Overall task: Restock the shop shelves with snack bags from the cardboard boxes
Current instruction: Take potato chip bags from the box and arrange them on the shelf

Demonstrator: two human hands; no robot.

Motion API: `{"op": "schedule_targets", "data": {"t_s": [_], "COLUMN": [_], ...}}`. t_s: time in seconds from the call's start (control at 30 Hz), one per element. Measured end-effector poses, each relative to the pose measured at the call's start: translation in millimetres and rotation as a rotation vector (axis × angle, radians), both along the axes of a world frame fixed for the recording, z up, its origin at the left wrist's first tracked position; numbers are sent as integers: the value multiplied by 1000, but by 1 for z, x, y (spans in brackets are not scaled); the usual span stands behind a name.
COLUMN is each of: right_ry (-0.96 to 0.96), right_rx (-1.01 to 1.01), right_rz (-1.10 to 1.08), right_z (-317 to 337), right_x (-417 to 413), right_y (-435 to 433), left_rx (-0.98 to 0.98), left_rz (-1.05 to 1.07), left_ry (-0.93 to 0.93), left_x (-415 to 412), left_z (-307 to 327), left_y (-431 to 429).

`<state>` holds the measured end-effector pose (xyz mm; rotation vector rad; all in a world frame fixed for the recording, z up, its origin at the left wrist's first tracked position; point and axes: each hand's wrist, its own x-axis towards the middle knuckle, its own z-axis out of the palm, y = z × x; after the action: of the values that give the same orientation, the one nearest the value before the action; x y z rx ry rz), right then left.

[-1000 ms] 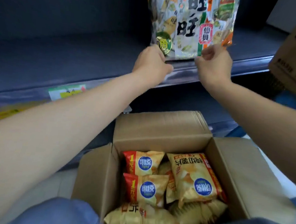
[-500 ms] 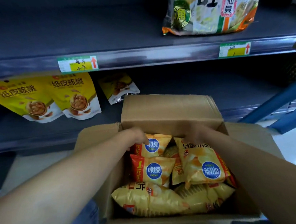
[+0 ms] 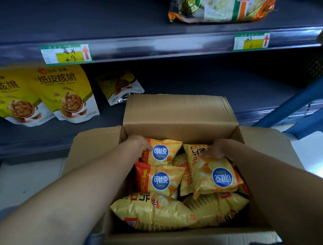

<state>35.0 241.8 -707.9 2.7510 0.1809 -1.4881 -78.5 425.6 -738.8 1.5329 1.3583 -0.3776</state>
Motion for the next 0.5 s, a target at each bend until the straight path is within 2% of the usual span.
{"op": "schedule_targets", "data": {"t_s": [0.17, 0.3, 0.5], "right_ry": [115, 144, 161], "right_rx": [58, 230, 305], "right_rz": [-196, -421, -513], "right_z": [5, 4, 7], "right_x": [0, 0, -4], "right_y": [-4, -7, -7], "left_rx": [-38, -37, 53], "left_rz": [34, 69, 62], "left_ry": [-22, -73, -86], "left_x": [-6, -5, 2], "left_z": [-11, -15, -16], "left_y": [0, -3, -2]}}
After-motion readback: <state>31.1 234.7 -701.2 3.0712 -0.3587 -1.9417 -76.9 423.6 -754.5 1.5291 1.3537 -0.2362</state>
